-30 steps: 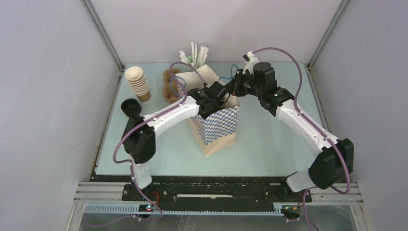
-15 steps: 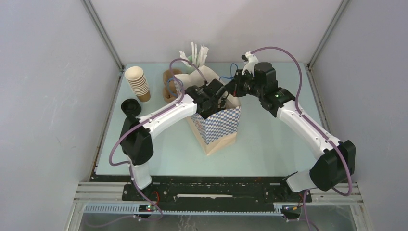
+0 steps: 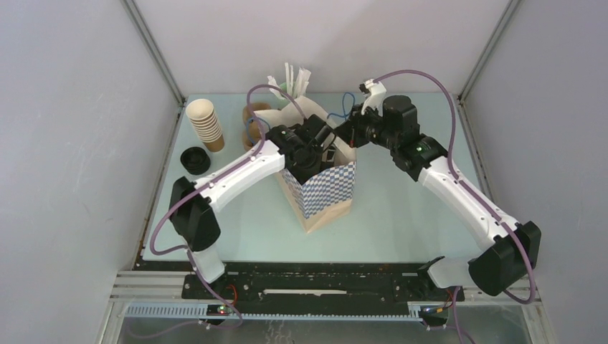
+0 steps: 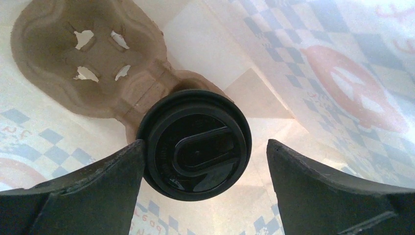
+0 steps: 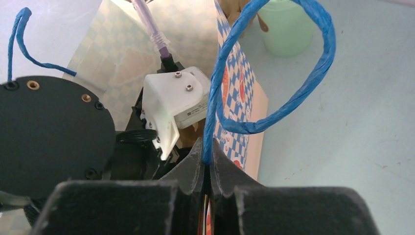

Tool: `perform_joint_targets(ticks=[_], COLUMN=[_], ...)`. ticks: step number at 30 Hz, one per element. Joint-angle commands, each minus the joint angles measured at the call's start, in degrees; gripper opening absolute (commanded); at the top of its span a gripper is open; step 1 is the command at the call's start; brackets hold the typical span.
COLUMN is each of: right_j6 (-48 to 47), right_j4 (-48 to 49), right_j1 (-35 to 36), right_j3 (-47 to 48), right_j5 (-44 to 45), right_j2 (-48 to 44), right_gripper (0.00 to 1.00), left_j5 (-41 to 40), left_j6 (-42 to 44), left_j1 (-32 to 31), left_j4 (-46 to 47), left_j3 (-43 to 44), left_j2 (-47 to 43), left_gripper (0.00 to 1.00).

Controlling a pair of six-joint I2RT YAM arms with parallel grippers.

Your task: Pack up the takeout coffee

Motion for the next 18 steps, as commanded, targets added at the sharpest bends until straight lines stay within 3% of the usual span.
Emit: perform_joint_targets(ticks=[1,18], right_j6=[-2.4,-5.1], right_j4=[-1.2,-2.1], right_j1=[1.0,2.2], right_j3=[-1.6,-1.6], right_j5=[-1.1,1.4], right_j2=[-2.1,-3.1], right_gripper=[0.08,0.08], left_j5=[0.0,0.6], left_j6=[2.9,3.0], left_j1=[-0.1,0.4], left_j4=[2.5,1.6], left_j3=[7.2,9.0], left_j2=[-7.5,-10.1], left_gripper=[0.96,0.92])
